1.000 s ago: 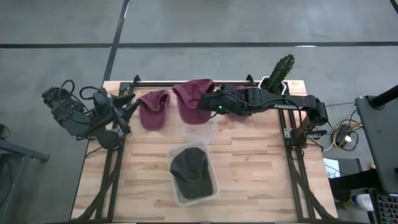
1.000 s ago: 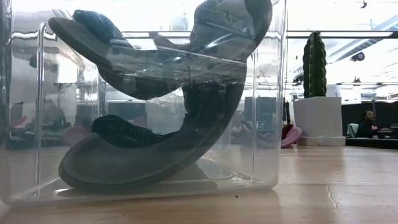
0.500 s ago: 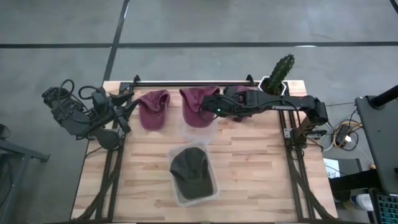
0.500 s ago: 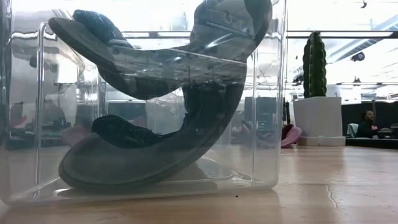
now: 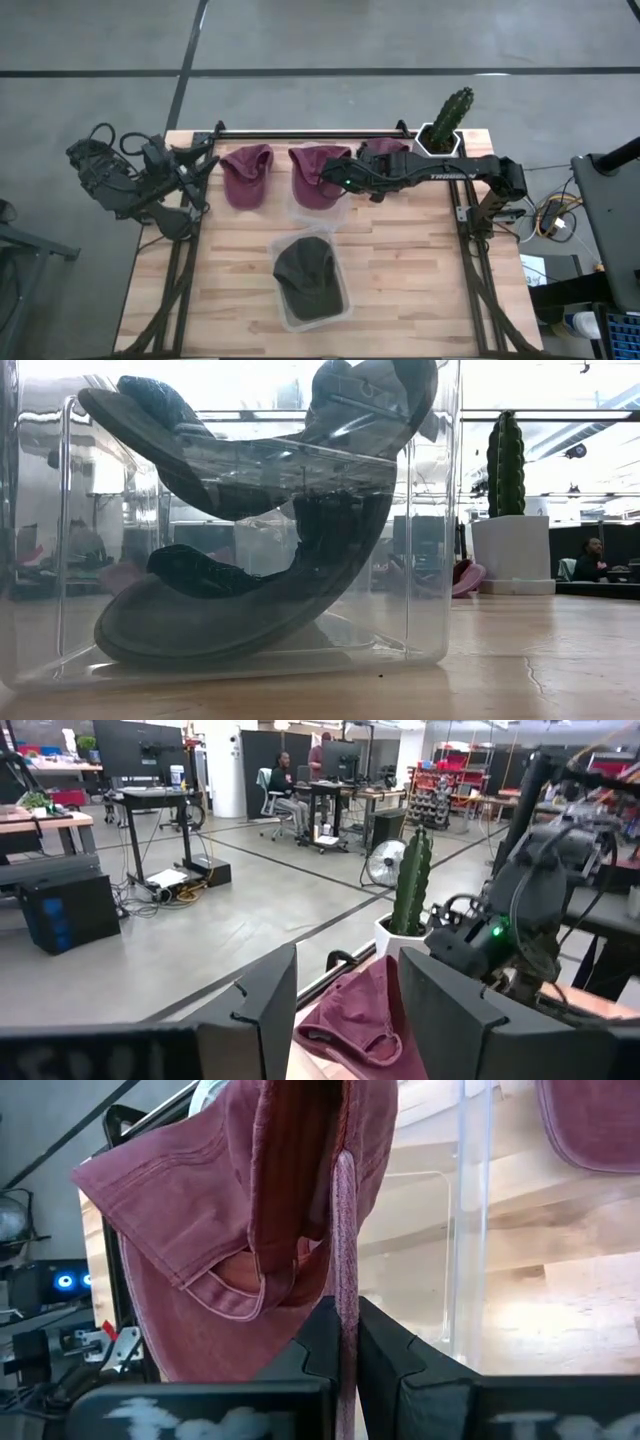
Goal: Pick & Place hat
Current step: Put the bottom red cap into the top transparent bin, then put the right red cap into the top transparent bin
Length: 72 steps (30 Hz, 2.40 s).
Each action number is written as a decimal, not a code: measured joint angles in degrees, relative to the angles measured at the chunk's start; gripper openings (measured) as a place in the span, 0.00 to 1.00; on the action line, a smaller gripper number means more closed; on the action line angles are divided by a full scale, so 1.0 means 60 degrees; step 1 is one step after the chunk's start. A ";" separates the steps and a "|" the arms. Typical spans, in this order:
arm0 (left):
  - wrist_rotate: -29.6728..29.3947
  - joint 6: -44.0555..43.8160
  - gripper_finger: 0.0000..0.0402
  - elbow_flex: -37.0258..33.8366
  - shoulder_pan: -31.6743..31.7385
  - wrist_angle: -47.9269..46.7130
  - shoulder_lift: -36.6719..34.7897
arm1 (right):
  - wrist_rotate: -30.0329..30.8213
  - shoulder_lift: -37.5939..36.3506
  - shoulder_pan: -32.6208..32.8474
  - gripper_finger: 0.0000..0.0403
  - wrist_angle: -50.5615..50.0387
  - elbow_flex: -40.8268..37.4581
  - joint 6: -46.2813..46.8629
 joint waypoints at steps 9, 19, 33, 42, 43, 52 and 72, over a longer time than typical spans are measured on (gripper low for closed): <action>-0.0003 0.0227 0.42 0.0134 0.0000 -0.0007 -0.0238 | 0.0026 -0.0004 -0.0131 0.14 0.0109 -0.0291 -0.0146; -0.0023 0.0243 0.42 0.0279 0.0006 -0.0008 -0.0333 | -0.0563 -0.0029 -0.0172 0.54 0.0533 -0.0393 -0.0343; -0.0001 0.0299 0.42 0.0293 0.0000 -0.0007 -0.0355 | -0.0643 -0.0084 0.0262 0.68 -0.0009 0.0273 -0.2064; 0.1157 -0.0404 0.42 0.0149 0.0004 -0.0009 -0.0344 | -0.0820 -0.0087 0.0935 0.55 -0.0355 0.0441 -0.3121; 0.1170 -0.0432 0.42 0.0083 0.0004 -0.0034 -0.0342 | -0.0800 -0.0087 0.1021 0.51 -0.0352 0.0471 -0.3251; 0.1188 -0.0548 0.42 -0.0362 0.0007 -0.0177 -0.0315 | -0.0582 -0.0099 0.1394 0.05 -0.0263 0.0394 -0.4331; 0.1724 -0.1016 0.14 -0.1164 0.0015 -0.0339 -0.0337 | 0.3117 -0.2943 0.2709 0.02 -0.1157 -0.1635 -0.3824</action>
